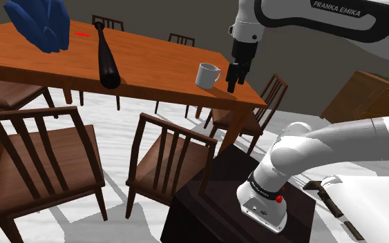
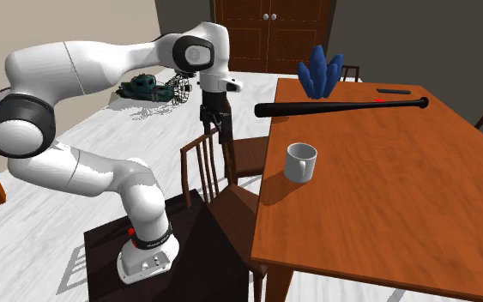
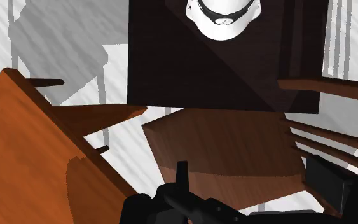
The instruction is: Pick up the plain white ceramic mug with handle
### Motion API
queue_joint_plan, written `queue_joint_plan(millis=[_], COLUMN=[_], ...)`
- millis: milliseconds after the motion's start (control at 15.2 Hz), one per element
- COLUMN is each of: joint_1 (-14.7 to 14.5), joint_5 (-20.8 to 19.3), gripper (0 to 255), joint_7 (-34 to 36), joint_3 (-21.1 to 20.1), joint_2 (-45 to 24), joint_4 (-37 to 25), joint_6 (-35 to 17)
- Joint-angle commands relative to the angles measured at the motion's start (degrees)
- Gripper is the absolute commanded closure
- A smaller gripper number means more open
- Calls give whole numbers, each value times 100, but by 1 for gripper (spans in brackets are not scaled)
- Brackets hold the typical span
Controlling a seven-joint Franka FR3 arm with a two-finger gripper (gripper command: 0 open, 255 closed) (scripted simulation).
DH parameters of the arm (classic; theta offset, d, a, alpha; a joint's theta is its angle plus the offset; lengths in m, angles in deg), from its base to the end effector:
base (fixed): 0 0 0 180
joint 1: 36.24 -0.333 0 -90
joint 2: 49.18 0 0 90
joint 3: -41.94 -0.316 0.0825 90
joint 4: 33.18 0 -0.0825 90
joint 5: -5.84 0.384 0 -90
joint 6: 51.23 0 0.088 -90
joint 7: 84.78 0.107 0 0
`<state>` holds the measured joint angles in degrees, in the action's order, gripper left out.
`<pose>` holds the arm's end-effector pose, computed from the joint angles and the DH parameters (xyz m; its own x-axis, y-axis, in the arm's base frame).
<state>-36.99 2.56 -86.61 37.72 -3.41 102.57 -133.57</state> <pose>0.2874 0.0247 0.5772 0.9873 0.0809 -0.1369 0.0957 -0.9898 0.1055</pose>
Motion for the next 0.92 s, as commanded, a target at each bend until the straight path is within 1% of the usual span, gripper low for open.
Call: queue_joint_plan(millis=[0, 462, 858], joint_1=[0, 204, 316], joint_5=[0, -195, -158], gripper=[0, 0, 0], joint_7=[0, -481, -912], joint_3=[0, 526, 923], joint_2=[0, -1289, -2467], joint_4=[0, -703, -1578], joint_6=[0, -776, -1224])
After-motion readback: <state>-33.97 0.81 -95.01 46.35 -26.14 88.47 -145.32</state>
